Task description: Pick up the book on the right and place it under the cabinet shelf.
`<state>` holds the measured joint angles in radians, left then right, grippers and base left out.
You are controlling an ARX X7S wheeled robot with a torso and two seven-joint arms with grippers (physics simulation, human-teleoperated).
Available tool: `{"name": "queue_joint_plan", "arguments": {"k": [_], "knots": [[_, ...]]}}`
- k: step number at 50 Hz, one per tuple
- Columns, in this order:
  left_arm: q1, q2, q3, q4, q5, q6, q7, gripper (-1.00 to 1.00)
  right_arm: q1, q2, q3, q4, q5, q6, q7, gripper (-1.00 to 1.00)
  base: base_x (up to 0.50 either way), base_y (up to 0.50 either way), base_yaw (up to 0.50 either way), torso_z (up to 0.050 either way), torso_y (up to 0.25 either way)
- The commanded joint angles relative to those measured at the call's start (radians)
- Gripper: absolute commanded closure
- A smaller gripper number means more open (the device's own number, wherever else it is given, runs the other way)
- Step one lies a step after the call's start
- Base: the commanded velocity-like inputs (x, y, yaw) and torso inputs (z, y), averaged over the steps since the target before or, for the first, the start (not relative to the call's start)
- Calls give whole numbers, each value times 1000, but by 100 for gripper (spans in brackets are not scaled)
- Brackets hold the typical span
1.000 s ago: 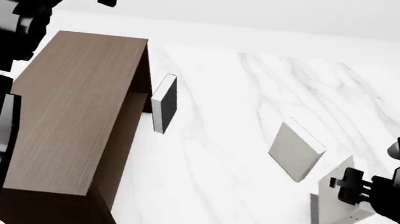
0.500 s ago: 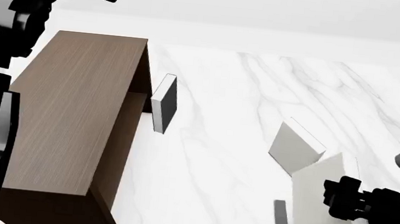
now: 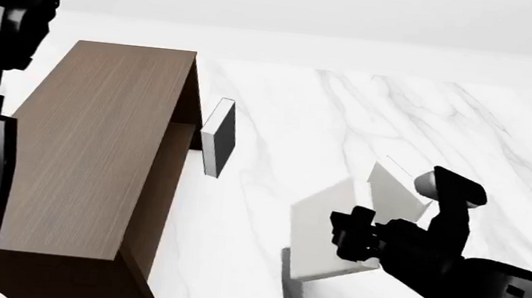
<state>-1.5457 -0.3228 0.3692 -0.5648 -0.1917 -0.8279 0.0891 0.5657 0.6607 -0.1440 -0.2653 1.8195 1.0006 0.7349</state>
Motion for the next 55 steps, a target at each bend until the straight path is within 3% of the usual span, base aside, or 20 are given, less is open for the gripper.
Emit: {"name": "queue_joint_plan", "arguments": {"k": [1, 16, 55], "knots": [[2, -10, -1, 12, -2, -7, -1, -100, 122, -167, -111, 117, -116, -21, -86, 100, 0, 0, 0, 0, 0], [5, -9, 4, -6, 0, 13, 0, -100, 156, -316, -192, 238, -222, -73, -182, 100, 0, 0, 0, 0, 1], [7, -7, 12, -15, -5, 23, 2, -100, 206, -480, -266, 398, -284, -155, -262, 100, 0, 0, 0, 0, 1]]}}
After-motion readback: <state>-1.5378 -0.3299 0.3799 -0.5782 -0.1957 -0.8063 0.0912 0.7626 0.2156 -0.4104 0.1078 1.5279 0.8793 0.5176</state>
